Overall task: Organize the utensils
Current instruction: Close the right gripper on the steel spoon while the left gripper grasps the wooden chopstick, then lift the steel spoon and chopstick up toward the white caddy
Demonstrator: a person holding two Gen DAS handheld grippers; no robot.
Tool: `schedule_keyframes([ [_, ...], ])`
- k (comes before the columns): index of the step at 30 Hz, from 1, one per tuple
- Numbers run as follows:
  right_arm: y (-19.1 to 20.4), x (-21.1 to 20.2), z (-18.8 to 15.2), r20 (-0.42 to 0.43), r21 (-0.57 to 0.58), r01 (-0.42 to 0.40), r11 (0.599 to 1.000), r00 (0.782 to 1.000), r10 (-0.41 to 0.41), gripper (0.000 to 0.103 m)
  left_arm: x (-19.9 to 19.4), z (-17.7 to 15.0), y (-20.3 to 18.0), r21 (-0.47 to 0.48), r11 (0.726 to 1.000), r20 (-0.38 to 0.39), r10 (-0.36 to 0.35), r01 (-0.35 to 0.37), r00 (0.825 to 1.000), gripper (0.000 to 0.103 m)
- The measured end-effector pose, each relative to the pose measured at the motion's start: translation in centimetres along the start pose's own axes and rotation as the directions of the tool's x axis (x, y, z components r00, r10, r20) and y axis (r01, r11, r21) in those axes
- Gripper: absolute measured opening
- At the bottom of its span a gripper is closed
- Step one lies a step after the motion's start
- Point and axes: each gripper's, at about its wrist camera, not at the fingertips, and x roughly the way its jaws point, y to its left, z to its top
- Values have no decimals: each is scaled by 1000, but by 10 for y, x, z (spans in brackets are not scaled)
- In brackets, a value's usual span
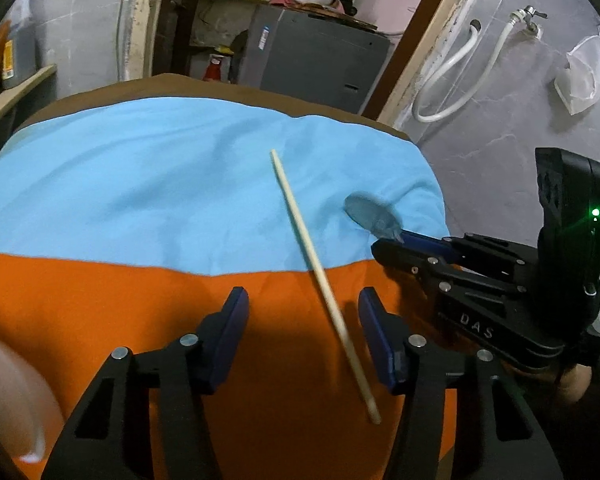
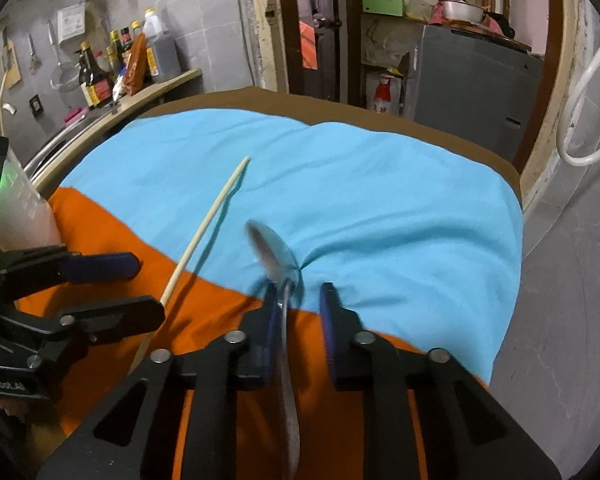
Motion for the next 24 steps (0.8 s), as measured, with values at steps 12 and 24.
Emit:
schedule_keyframes([
  [12,-16,2,4,-5,52,-60,997,998,60,9,20,27,3,-24,999,-68,-27,25,997,15],
  [24,7,1,-2,-28,-52,28,998,999,-30,28,8,12,10,-36,999,-107,-11,7,994,2],
])
